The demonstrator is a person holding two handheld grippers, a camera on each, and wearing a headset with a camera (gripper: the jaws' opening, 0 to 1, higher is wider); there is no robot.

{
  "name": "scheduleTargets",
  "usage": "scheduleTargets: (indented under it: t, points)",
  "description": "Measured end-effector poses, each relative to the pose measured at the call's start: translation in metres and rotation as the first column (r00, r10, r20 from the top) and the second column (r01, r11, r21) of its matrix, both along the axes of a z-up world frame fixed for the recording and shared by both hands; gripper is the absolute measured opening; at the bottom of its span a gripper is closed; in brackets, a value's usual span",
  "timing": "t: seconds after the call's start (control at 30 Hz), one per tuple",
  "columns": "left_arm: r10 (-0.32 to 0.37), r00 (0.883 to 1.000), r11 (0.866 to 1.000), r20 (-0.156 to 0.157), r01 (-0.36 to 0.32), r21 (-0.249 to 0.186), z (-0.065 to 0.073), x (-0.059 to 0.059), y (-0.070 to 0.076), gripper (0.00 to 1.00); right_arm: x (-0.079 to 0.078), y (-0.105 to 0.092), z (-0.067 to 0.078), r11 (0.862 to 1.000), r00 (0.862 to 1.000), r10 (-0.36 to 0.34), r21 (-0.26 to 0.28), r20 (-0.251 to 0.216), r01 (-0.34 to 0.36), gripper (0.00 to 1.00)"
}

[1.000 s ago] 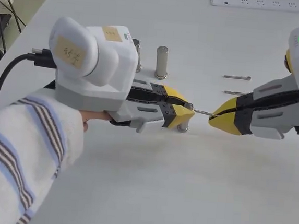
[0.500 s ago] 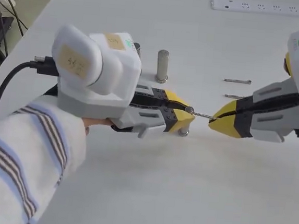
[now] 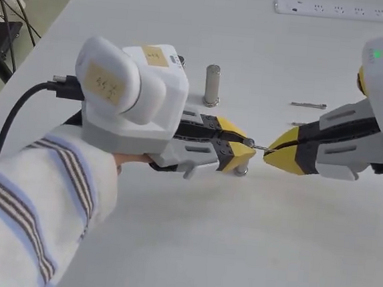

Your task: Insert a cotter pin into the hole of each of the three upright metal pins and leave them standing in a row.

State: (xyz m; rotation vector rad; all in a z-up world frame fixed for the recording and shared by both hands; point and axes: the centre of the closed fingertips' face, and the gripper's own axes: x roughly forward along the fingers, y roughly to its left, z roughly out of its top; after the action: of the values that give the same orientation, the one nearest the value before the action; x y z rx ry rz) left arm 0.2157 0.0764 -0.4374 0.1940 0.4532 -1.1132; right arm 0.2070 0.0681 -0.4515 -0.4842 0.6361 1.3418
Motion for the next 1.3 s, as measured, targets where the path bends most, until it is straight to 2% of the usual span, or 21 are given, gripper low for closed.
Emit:
scheduleTargets:
  t: [0.27,0.37,0.5,0.67,0.7,0.73,0.77,0.83,1.07,1.3]
  points:
    - [0.005,1.0,1.0,-0.013,-0.005,-0.007,-0.001,0.0,0.0,0.06,0.001,0.008,-0.001,0.999,0.999,0.034,0.001,0.028,-0.034,0.0]
    - [0.004,1.0,1.0,-0.016,-0.005,-0.006,-0.001,0.0,0.0,0.06,0.002,0.01,-0.001,0.997,0.995,0.069,-0.023,0.072,-0.068,0.0]
    - [0.016,1.0,1.0,-0.018,-0.016,-0.004,-0.001,0.001,0.003,0.06,0.003,0.013,0.002,0.997,0.993,0.079,-0.001,0.087,-0.079,0.0]
    - [0.021,1.0,1.0,-0.022,-0.021,-0.003,0.0,0.002,0.004,0.06,0.007,0.016,0.005,0.996,0.987,0.081,0.032,0.136,-0.086,0.0]
    - [0.02,1.0,1.0,-0.02,-0.02,-0.002,0.0,0.002,0.004,0.06,0.009,0.016,0.007,0.997,0.989,0.058,0.05,0.138,-0.065,0.03]
    - [0.022,1.0,1.0,-0.019,-0.022,-0.001,0.0,0.002,0.004,0.06,0.011,0.013,0.005,0.998,0.987,0.059,0.028,0.148,-0.064,0.06]
    - [0.023,1.0,1.0,-0.019,-0.023,-0.002,0.0,0.002,0.004,0.06,0.011,0.012,0.005,0.998,0.987,0.057,0.028,0.153,-0.062,0.09]
    - [0.023,1.0,1.0,-0.017,-0.023,-0.001,-0.001,0.003,0.003,0.06,0.013,0.008,0.004,0.998,0.988,0.05,0.029,0.146,-0.055,0.1]
    - [0.026,1.0,1.0,-0.015,-0.026,0.001,0.0,0.002,0.003,0.06,0.008,0.0,0.009,0.997,0.994,0.035,0.064,0.104,-0.042,0.05]
    - [0.024,1.0,1.0,-0.011,-0.024,0.007,0.0,0.001,0.003,0.06,0.006,-0.003,0.011,0.997,0.996,0.023,0.072,0.09,-0.029,0.0]
